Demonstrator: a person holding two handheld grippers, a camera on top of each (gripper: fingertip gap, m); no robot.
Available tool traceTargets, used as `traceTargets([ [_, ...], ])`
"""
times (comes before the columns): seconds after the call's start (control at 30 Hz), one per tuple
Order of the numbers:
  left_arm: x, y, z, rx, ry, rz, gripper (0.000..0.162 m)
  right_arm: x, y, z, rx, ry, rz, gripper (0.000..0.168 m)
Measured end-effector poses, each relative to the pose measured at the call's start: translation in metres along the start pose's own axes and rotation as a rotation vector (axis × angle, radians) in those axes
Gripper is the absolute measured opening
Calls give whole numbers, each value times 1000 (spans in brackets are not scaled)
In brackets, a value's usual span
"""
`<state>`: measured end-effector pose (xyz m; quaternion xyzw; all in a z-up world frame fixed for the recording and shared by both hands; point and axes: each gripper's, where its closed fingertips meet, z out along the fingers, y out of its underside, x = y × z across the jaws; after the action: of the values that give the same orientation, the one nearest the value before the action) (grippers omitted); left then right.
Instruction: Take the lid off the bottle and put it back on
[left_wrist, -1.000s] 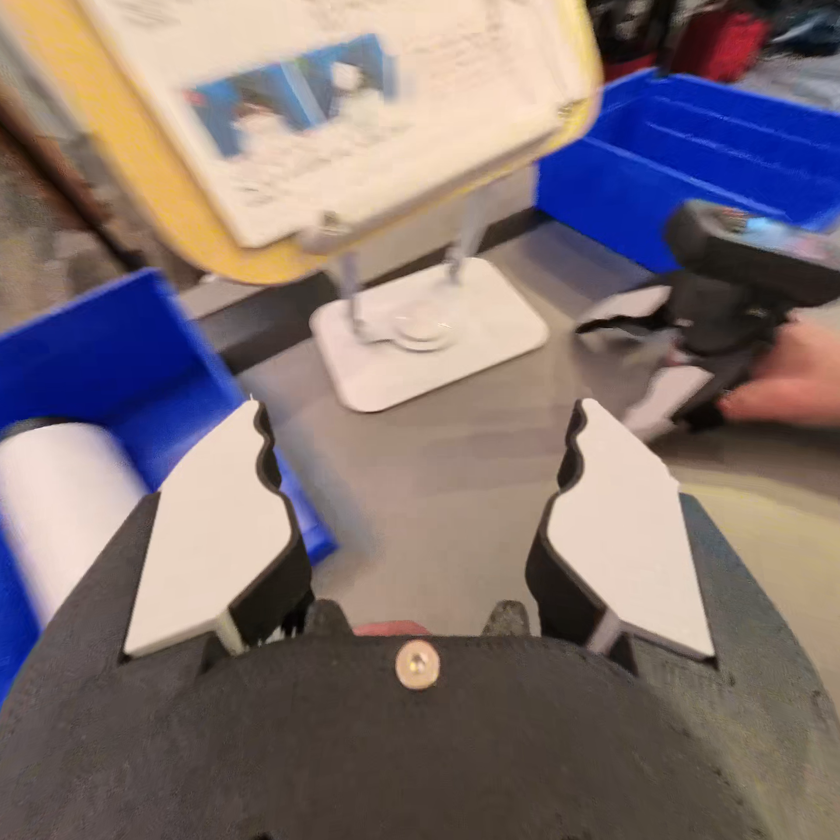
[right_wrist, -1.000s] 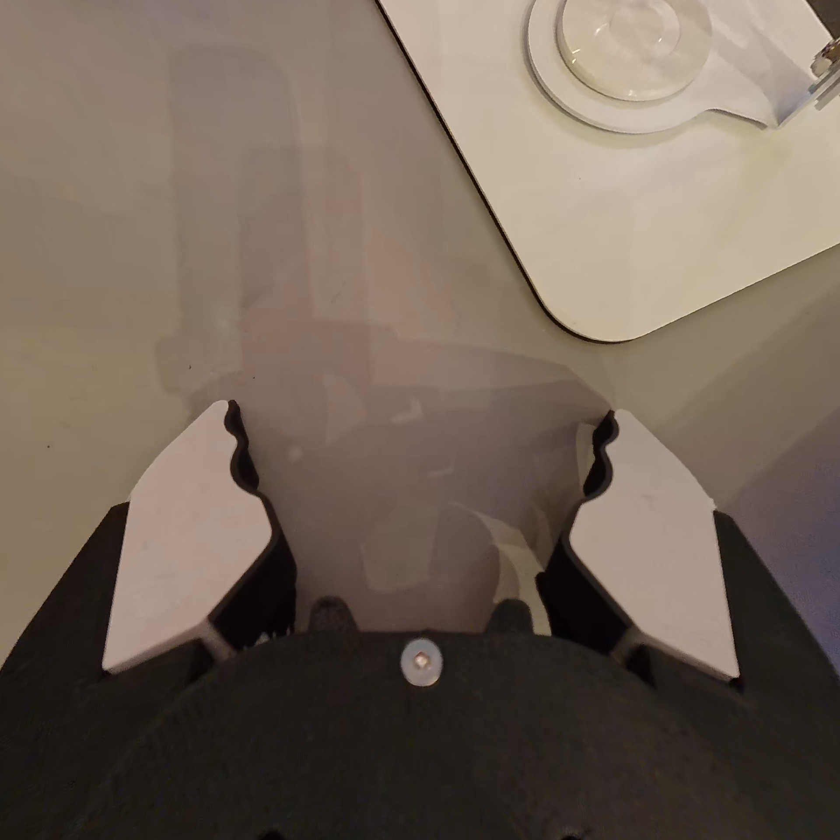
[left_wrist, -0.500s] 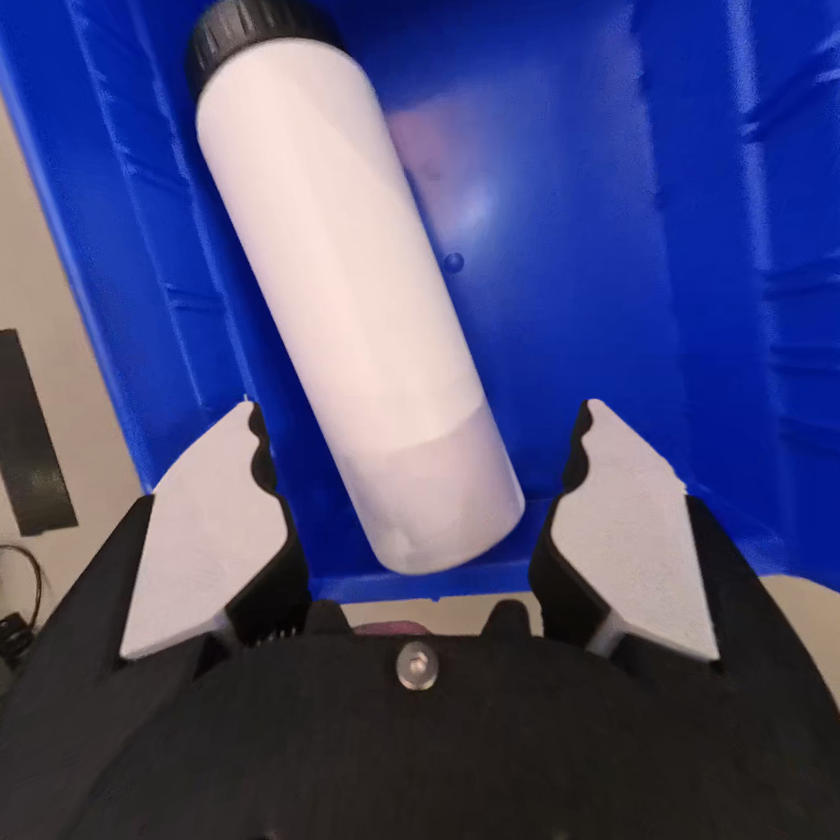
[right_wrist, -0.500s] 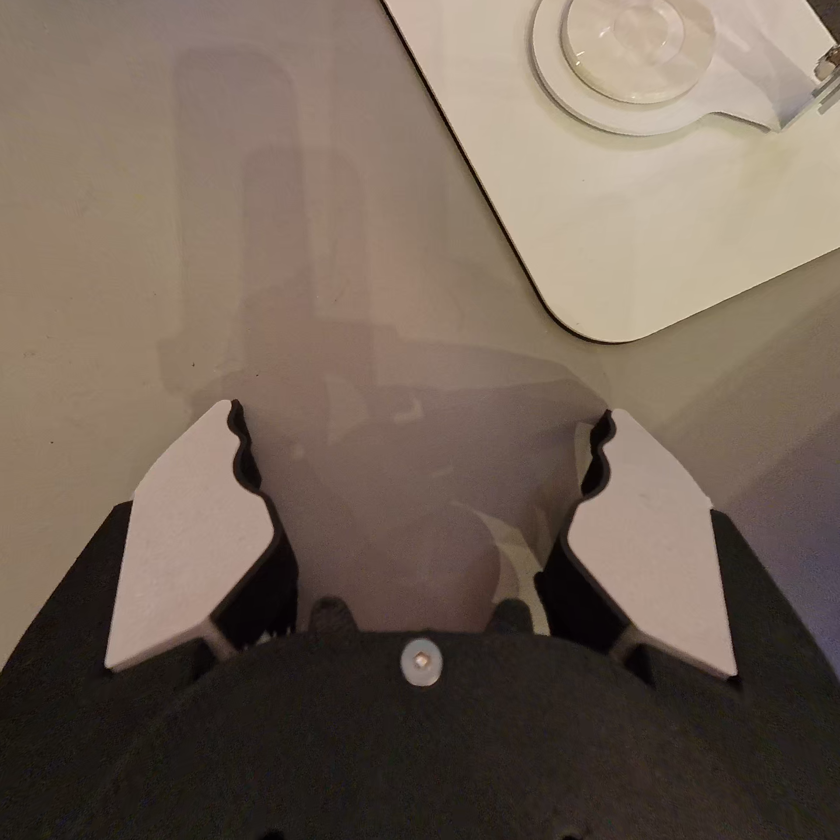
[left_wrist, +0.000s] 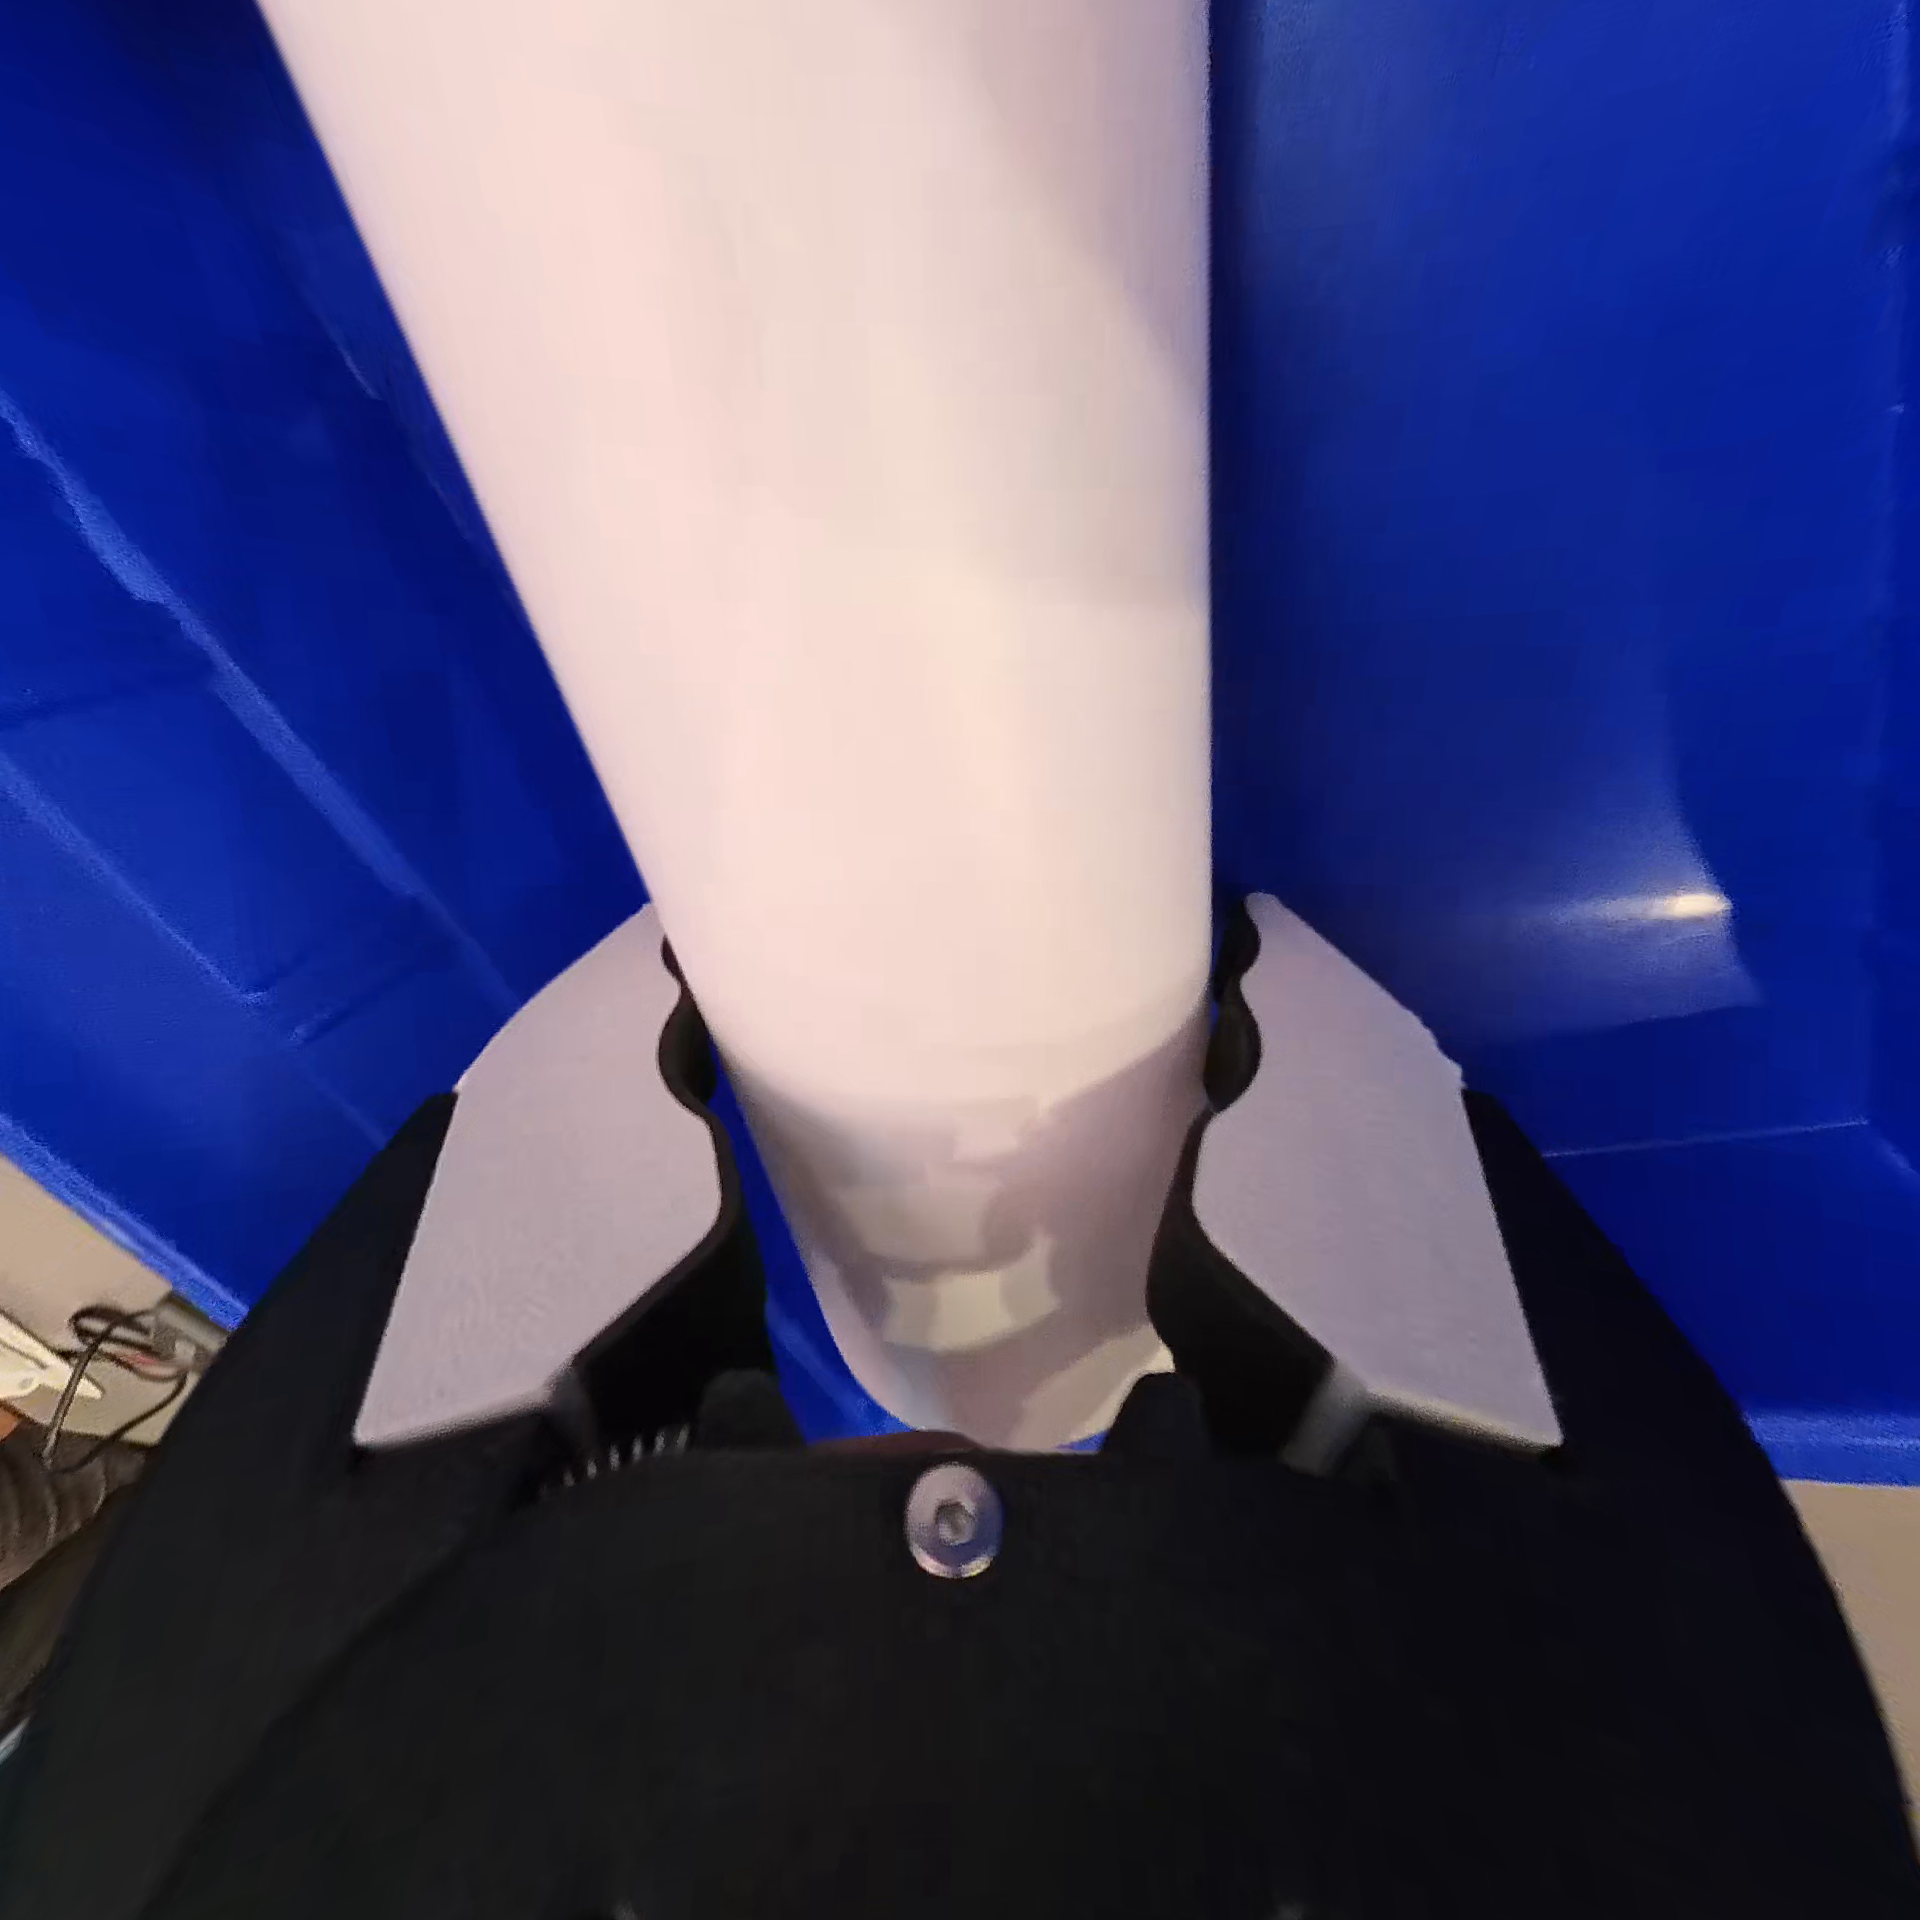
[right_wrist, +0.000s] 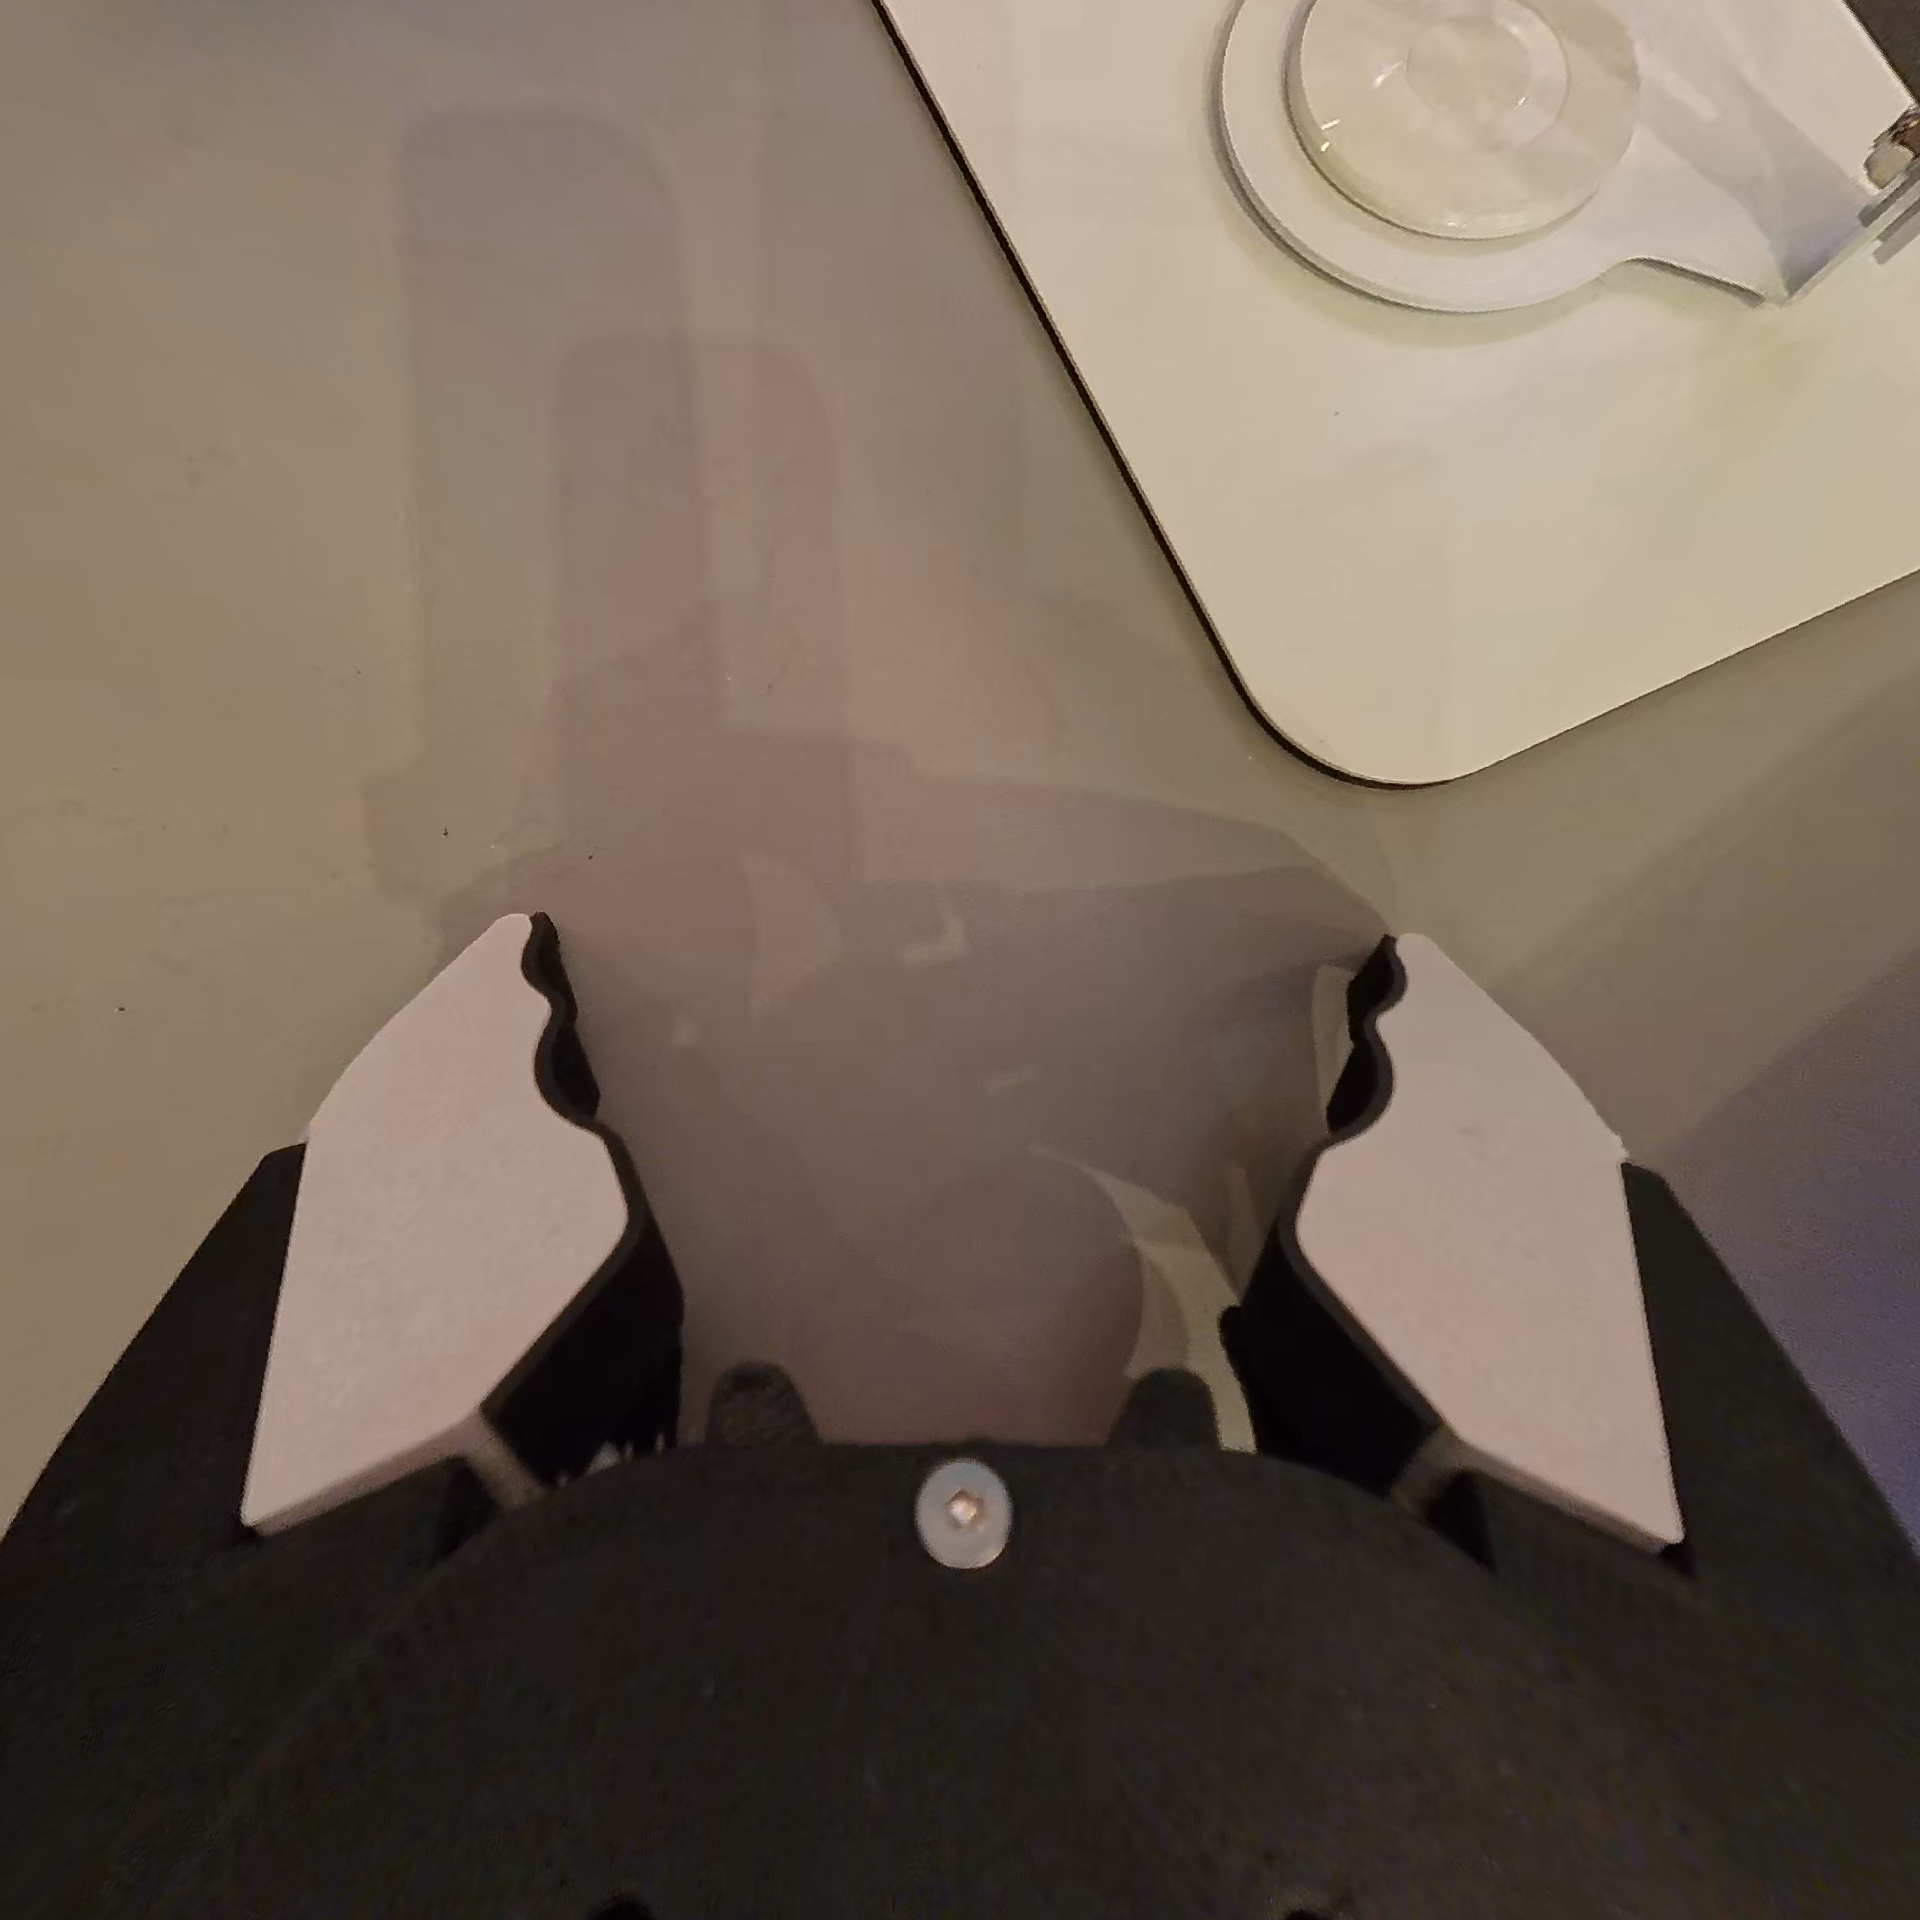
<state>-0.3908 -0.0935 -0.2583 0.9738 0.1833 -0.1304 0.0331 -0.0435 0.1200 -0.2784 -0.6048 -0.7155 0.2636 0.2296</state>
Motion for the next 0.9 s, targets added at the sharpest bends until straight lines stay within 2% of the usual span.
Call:
traceTargets([
  [0.07,-2,-5,-5,72,1,-16,87,0,0,0,0,-1,-1,138],
  [0.13,1,-8,-11,152,49,-51,86,0,0,0,0,-1,-1,138],
  [0.33,0,-3,-41,398,63,-127,86,0,0,0,0,-1,-1,138],
  [0.47,5,9,-80,585,62,-140,86,-1,0,-1,5,-9,-9,135],
  [0.53,14,18,-107,702,108,-165,86,-1,-1,-3,15,-10,-9,128],
  [0.6,41,26,-140,840,215,-111,86,-1,-8,-9,74,-26,6,116],
  [0.77,123,45,-206,1077,325,87,86,-19,-57,-54,423,-225,116,116],
  [0.9,212,44,-223,1177,408,291,86,-48,-90,-98,679,-425,111,124],
])
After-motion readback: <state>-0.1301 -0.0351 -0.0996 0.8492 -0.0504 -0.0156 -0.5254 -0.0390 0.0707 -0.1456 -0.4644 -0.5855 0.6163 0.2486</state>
